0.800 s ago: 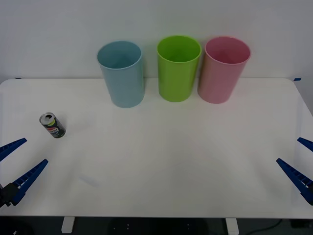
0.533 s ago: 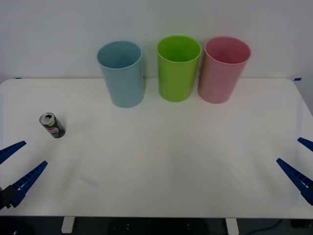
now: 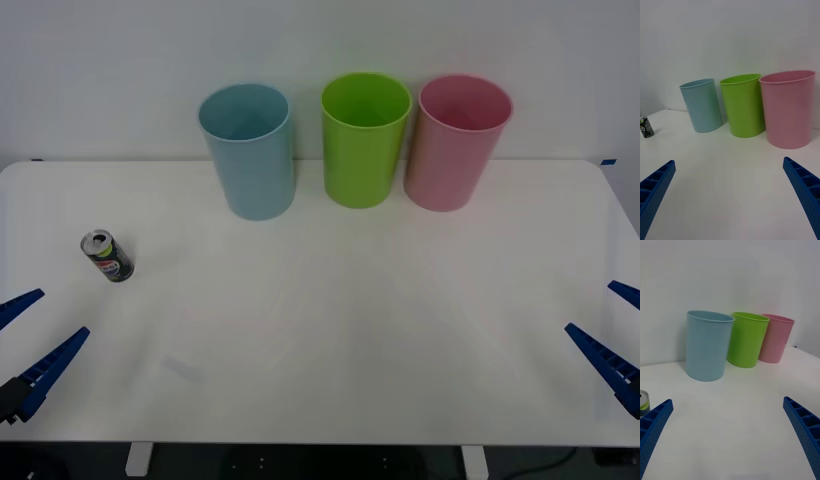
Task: Grasp the object on the table and drop it into the matching bin: aluminum can to the light blue bin, PET bottle to the pink bin.
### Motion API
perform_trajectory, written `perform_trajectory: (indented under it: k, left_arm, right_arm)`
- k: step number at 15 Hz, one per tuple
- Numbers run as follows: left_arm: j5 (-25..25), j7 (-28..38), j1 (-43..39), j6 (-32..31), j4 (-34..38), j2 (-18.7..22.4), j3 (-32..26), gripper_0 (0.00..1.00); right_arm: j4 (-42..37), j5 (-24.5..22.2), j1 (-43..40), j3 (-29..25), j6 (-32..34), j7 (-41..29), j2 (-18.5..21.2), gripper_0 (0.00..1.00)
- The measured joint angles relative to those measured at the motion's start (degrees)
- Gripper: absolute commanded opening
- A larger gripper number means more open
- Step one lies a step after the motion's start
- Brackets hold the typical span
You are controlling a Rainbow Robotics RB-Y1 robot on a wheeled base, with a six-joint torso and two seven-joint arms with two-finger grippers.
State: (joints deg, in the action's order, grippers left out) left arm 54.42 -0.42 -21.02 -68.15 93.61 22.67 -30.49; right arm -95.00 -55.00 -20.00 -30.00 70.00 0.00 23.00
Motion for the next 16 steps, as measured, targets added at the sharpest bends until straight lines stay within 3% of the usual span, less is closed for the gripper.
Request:
perform_trajectory:
  k: [9, 16]
  left_arm:
    - [-0.25, -2.31, -3.41, 13.33, -0.01, -0.01, 2.94, 1.0]
    - [-0.04, -8.61, -3.98, 24.64, -0.29, -0.08, 8.5, 1.0]
  right_arm:
    - [0.0, 0.0, 0.0, 0.0, 0.0, 0.0, 0.0, 1.0]
    - [0.0, 0.0, 0.0, 0.0, 0.0, 0.0, 0.0, 1.0]
